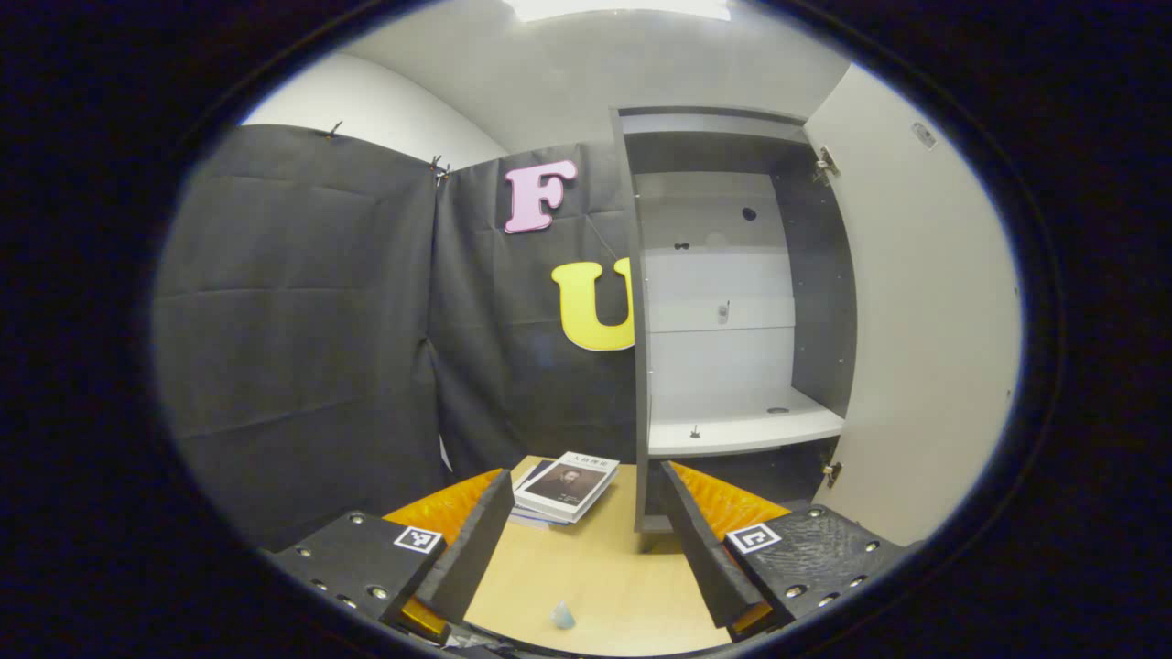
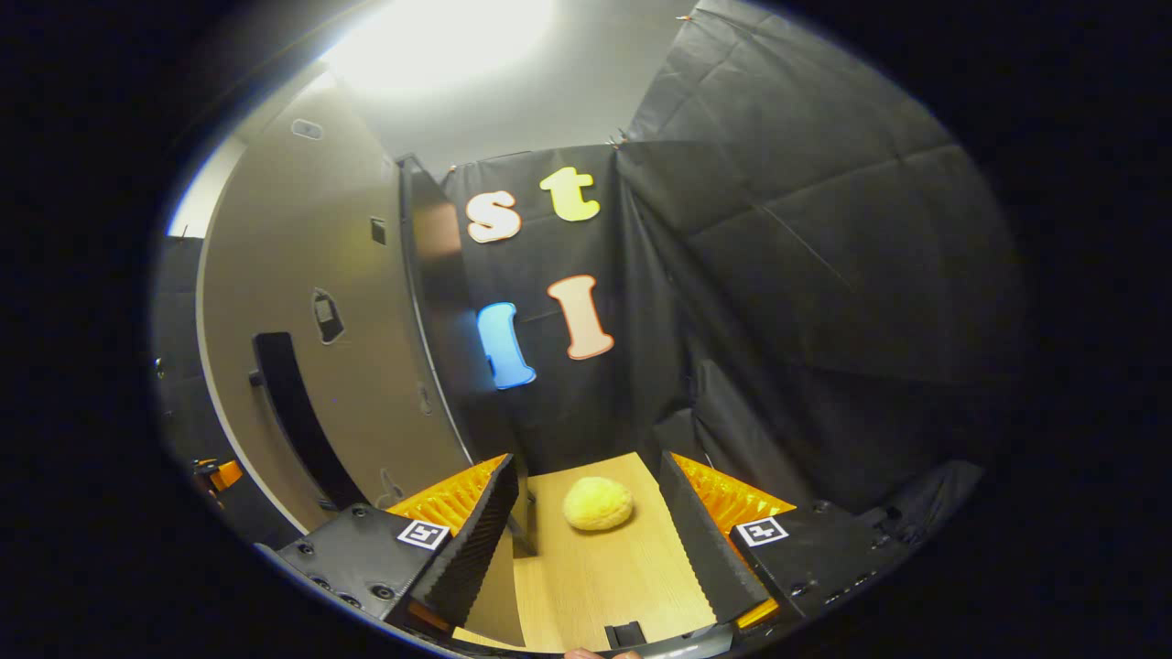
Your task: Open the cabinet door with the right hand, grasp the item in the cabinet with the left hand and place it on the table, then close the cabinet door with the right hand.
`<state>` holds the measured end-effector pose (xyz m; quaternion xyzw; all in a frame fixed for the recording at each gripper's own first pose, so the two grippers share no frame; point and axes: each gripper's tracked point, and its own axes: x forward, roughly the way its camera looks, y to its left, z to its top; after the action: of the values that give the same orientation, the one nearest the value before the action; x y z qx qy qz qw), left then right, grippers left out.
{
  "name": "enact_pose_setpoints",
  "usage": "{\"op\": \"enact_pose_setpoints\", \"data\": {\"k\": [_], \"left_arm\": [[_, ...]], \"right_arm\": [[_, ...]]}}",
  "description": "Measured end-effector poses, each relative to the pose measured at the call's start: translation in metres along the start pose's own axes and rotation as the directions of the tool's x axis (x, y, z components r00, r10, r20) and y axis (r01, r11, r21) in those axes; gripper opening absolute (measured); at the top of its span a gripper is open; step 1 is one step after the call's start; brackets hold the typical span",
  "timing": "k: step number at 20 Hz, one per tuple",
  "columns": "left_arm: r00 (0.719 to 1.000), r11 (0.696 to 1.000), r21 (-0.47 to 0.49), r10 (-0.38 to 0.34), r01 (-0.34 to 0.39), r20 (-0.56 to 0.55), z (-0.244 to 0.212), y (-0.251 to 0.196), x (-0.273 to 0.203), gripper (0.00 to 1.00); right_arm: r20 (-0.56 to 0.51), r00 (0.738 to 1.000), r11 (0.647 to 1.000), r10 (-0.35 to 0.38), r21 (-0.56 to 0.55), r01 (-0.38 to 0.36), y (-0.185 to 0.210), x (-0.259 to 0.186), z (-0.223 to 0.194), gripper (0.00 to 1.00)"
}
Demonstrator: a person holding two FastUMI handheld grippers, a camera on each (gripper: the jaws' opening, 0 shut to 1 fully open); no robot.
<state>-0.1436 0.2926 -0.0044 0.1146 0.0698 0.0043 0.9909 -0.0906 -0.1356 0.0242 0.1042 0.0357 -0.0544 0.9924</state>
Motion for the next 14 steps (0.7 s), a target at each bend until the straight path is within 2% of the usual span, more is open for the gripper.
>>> {"op": "enact_pose_setpoints", "data": {"k": [4, 6, 7, 10, 14], "left_arm": [[0.998, 0.998, -0.010, -0.054, 0.054, -0.006, 0.008, -0.019, 0.007, 0.96], [0.997, 0.997, 0.016, -0.070, 0.071, -0.020, 0.005, -0.021, 0.012, 0.98], [0.996, 0.996, 0.023, -0.084, 0.084, -0.015, 0.006, -0.021, 0.014, 0.96], [0.992, 0.991, 0.012, -0.130, 0.130, -0.006, 0.006, -0.014, 0.024, 0.96], [0.988, 0.987, 0.033, -0.157, 0.157, -0.002, 0.006, 0.028, 0.050, 0.97]], "right_arm": [[0.035, 0.995, 0.996, 0.093, -0.018, -0.093, 0.039, -0.002, 0.026, 0.98], [0.020, 0.991, 0.991, 0.129, -0.033, -0.129, 0.055, -0.005, 0.029, 0.98], [0.008, 0.990, 0.989, 0.144, -0.031, -0.143, 0.062, -0.008, 0.028, 0.98], [0.012, 0.990, 0.989, 0.141, -0.034, -0.141, 0.075, -0.017, 0.037, 0.98], [0.030, 0.999, 0.999, 0.039, -0.040, -0.037, 0.075, -0.025, 0.038, 0.97]]}}
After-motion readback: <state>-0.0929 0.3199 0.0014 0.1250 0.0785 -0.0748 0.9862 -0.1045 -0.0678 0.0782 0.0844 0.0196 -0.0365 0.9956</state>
